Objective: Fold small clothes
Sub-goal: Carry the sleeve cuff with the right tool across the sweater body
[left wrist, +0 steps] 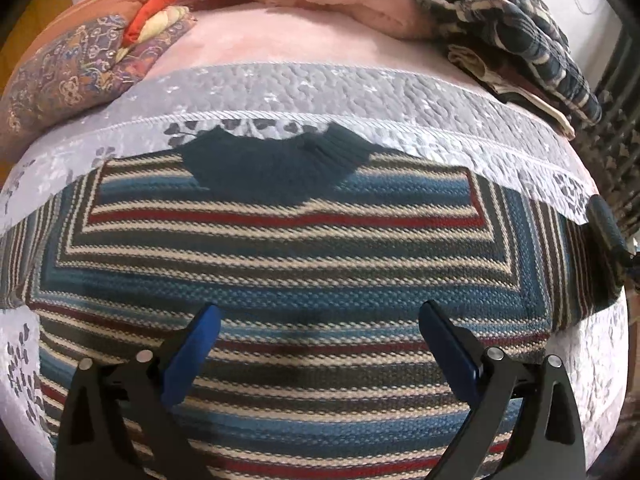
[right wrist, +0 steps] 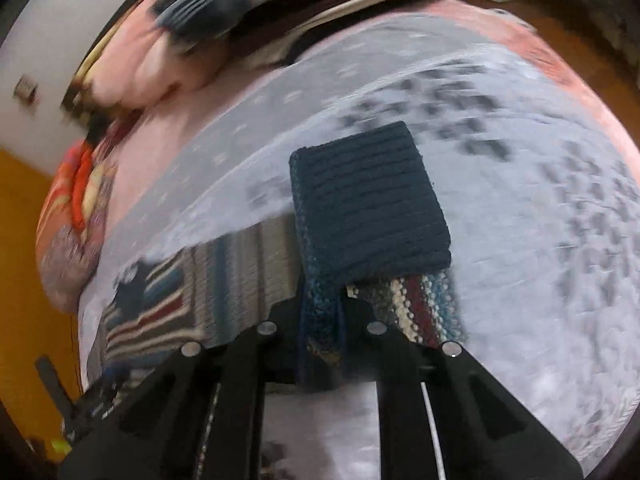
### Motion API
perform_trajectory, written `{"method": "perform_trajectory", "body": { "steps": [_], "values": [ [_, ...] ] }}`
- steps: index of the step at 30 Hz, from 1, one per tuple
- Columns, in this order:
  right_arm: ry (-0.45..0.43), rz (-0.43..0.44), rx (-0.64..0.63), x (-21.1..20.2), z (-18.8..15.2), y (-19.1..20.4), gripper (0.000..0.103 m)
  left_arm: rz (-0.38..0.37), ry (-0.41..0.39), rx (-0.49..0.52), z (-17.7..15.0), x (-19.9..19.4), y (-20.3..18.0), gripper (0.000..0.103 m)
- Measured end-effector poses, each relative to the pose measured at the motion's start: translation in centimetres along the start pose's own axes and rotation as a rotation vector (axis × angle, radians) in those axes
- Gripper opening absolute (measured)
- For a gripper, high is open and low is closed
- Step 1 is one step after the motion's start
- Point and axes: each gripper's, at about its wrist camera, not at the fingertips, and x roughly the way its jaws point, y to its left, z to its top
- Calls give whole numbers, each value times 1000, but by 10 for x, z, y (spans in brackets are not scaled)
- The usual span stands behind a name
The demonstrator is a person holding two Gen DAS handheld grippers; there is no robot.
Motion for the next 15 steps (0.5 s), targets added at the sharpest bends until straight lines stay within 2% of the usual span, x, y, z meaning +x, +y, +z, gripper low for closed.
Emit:
{"method": "perform_trajectory", "body": {
  "steps": [9,13,15],
  "values": [
    [111,72,-235,40,-45,136,11,-15,7,-60,7,-5,34,99],
    [150,94,-279,59,-62,166,11,-42,10,-66,9,-8,41,99],
    [156,78,-315,67,-70,179,11,-53,11,-70,9,-9,43,99]
  ]
}}
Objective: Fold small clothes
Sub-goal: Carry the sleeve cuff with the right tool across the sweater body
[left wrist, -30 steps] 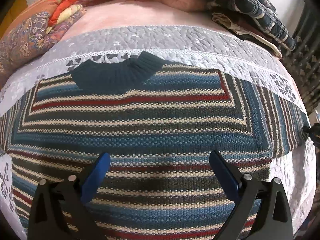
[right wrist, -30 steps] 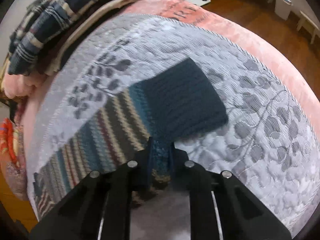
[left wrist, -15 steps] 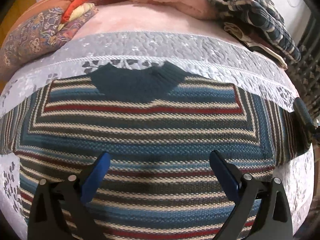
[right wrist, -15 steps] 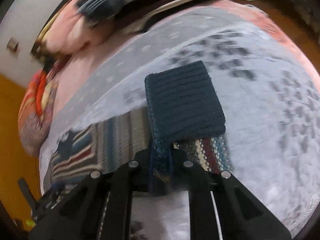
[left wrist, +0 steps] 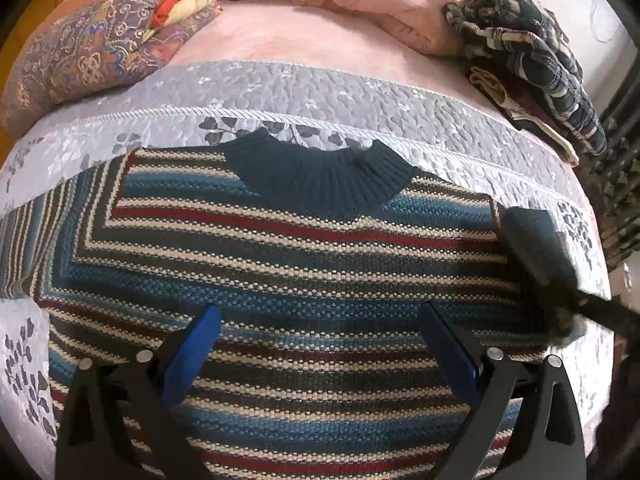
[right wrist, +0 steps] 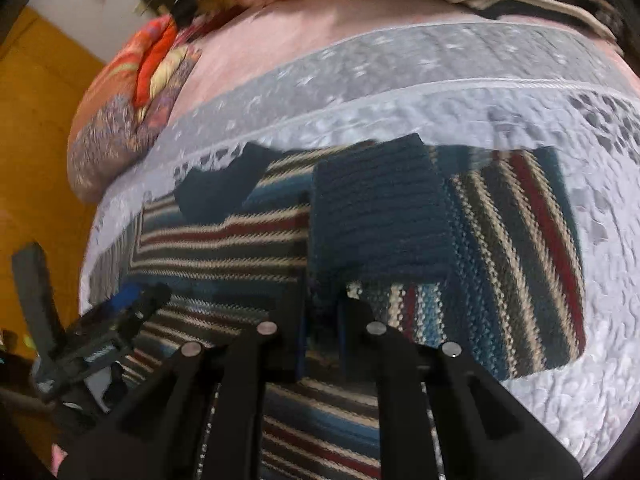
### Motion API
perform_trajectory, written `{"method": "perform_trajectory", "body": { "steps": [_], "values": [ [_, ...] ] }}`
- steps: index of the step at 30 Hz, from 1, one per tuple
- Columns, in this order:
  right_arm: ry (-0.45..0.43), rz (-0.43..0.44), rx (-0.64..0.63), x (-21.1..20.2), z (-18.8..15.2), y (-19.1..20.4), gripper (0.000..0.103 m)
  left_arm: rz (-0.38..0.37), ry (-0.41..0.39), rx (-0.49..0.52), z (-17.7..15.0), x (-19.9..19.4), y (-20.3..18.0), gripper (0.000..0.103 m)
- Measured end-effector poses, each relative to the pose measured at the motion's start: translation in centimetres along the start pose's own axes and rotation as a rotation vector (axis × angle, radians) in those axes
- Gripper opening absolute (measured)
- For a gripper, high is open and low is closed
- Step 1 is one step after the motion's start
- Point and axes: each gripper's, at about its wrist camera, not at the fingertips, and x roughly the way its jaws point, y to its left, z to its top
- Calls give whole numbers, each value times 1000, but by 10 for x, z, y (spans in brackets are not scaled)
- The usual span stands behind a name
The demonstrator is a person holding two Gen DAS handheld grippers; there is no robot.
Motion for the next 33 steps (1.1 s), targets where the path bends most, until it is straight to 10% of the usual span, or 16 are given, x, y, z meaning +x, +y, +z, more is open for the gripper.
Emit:
{"method": "perform_trajectory", "body": {
  "steps": [16,22,27,33],
  "values": [
    [88,-41,-147,56,-26,18,22,-54,64,-7,-4,24,-12,99],
    [121,84,-148,18,-22,1,35,-135,100,-14,-8,32,-28,99],
    [-11,-89,-102,-34,0,-37,42,-216,135,-41,-10,41,-47,99],
    [-60,-98,51,-51,11,-89,42,-281,194,-36,-18,62,-83,99]
  ]
}}
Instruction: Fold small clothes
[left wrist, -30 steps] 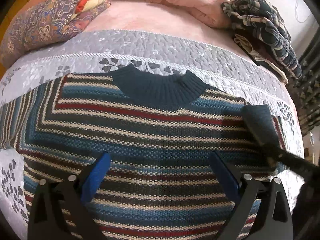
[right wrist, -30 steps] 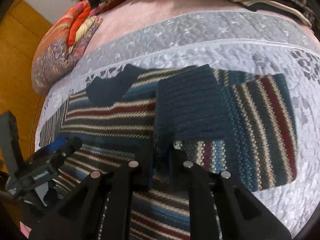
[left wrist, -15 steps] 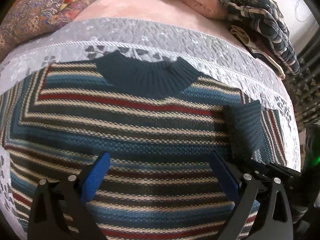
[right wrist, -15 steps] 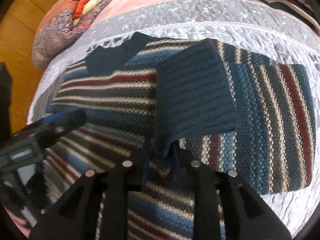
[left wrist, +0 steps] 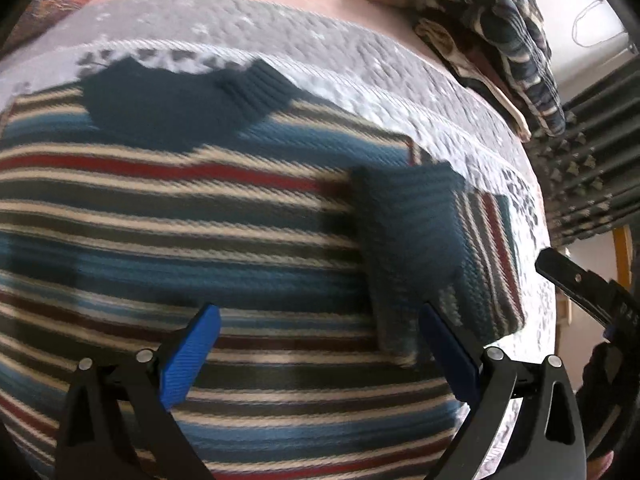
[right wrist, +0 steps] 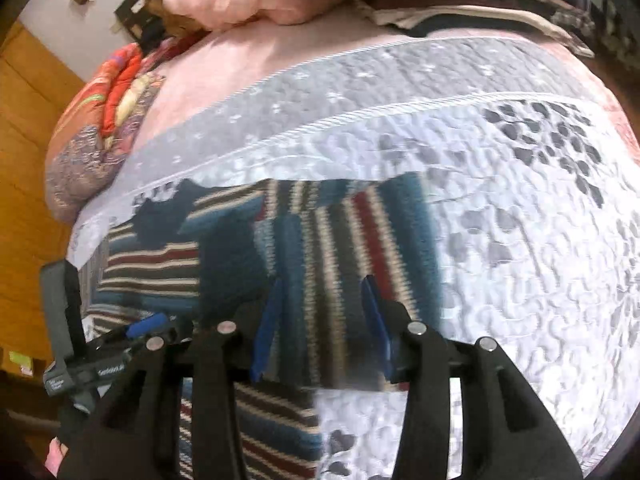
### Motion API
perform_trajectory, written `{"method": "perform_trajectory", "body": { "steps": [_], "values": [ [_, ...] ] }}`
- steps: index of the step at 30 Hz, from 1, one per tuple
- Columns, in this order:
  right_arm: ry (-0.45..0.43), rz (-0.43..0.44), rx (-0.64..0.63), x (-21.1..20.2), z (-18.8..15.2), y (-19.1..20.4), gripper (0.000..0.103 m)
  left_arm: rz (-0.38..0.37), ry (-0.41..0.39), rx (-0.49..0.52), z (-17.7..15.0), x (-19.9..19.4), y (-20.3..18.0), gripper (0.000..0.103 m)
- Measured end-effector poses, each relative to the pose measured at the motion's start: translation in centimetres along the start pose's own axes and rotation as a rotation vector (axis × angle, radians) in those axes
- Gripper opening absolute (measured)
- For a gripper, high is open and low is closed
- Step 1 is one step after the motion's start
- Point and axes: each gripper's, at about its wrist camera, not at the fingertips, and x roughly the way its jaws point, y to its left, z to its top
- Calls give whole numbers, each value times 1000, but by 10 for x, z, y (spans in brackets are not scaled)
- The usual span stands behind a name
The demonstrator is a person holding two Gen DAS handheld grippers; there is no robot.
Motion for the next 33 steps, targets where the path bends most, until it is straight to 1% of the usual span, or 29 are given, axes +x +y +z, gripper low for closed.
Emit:
{"method": "perform_trajectory", "body": {
  "steps": [2,3,5,6,7,8,9,10,11,12,13,16,17,19,20,21,22,24,27,30,33],
  "values": [
    [4,-16,2,3,-2,-4,42,-28,23,-8,-1,12,-9,98],
    [10,-14,9,6,-4,-5,42,-32,25,-9,-1,15,-12,96],
    [15,-5,22,8,-4,-7,42,-26,2,12,-1,19,-22,94],
    [15,-7,24,11,-2,-5,42,-19,-8,18,-1,18,-24,82],
    [13,-9,23,11,-2,-4,42,-13,-18,24,-1,17,-27,66],
    [10,-12,20,12,-1,-2,42,-25,-23,25,-1,16,-27,59],
    [6,-20,13,11,0,-2,42,-71,-31,21,0,14,-28,39],
    [2,-27,9,10,1,-2,42,-90,-39,18,1,12,-28,25],
    [-2,-34,6,10,2,-2,42,-83,-56,18,2,8,-28,24],
    [-4,-36,8,10,2,-4,42,-80,-84,25,3,1,-27,19],
    [-5,-37,13,9,2,-5,42,-85,-107,29,4,-6,-24,17],
    [4,-29,33,11,1,-11,42,-96,-169,16,9,-32,-10,16],
    [8,-25,35,12,0,-13,42,-93,-197,27,12,-44,-3,16],
    [17,-4,43,14,-1,-15,42,-85,-224,45,15,-57,6,16],
    [21,20,51,15,-2,-15,42,-75,-239,53,18,-66,14,16],
    [32,71,65,17,-3,-16,42,-70,-248,47,20,-71,21,16],
    [43,101,71,19,-3,-14,42,-71,-257,35,22,-76,28,16],
    [71,164,67,25,-5,-8,42,-71,-267,10,28,-82,41,16],
    [93,202,37,30,-9,6,42,-72,-267,-22,31,-84,58,16],
    [132,240,32,41,-13,15,42,-38,-261,-32,28,-78,69,16],
    [161,182,18,57,-18,18,40,-9,-224,-54,24,-64,86,17]
  ]
}}
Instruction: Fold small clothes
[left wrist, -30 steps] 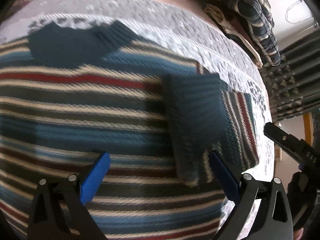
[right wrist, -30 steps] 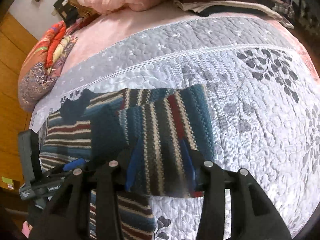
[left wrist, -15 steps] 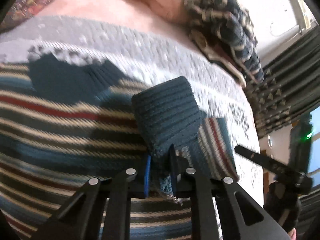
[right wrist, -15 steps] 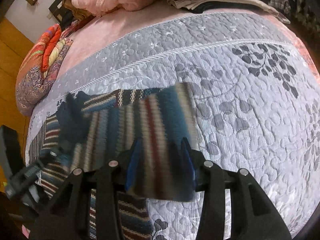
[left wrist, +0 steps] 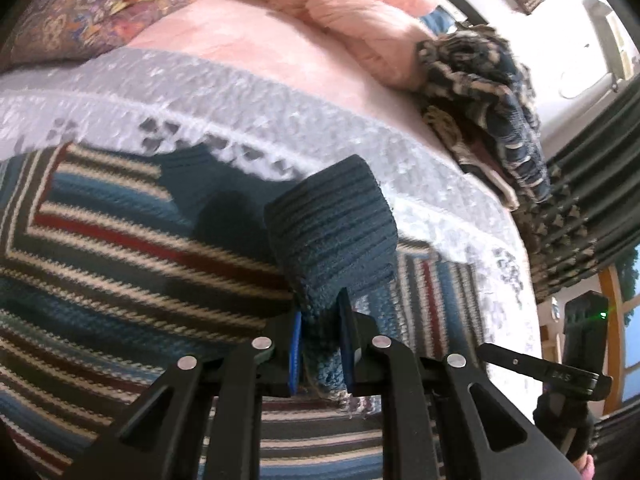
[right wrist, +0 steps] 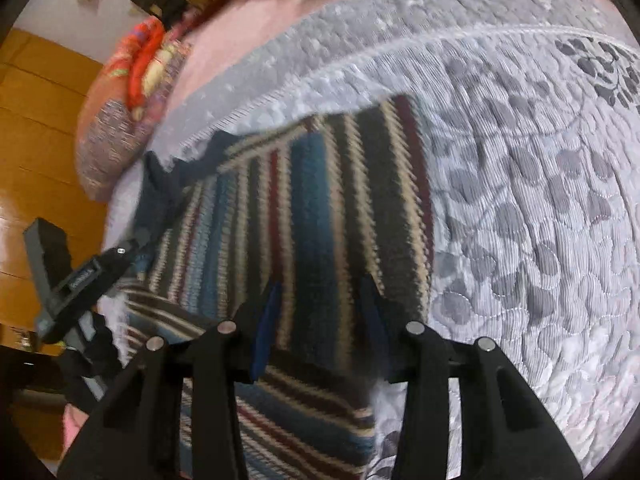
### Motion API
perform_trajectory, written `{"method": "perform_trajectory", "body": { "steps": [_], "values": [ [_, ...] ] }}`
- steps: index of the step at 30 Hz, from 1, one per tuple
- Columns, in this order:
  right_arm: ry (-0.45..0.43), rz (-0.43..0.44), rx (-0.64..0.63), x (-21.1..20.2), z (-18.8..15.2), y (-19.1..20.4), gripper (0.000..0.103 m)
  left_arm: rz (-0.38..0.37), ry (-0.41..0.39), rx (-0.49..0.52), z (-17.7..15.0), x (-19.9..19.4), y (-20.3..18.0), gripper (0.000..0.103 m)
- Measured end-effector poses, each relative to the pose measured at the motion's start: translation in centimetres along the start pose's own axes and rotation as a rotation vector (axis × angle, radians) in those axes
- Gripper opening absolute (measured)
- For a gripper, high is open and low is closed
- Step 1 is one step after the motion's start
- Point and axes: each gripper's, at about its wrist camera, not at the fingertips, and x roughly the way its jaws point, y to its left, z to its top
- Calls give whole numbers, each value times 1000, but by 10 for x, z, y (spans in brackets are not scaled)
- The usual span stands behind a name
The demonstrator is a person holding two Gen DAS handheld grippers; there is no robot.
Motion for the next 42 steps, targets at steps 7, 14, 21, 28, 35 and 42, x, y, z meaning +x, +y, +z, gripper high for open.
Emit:
{"method": "perform_trajectory", "body": {
  "steps": [7,14,21,28,35,42],
  "values": [
    [6,-91,-34,20,-8,4,40,70,34,-35,-7,14,35,38],
    [-18,-77,-26,8,-4,9,42,1,-35,-64,6,-25,48,68],
    [-16,-111,-49,13,-4,15,42,-64,61,-201,0,-3,71,74],
    [-20,-120,-39,15,-4,15,43,-51,29,-184,-6,0,77,13],
    [-17,-68,-57,12,-3,26,41,-27,-50,-120,8,-23,81,9],
    [-7,-85,-93,25,-7,35,41,-24,12,-202,-2,0,119,13]
  ]
}}
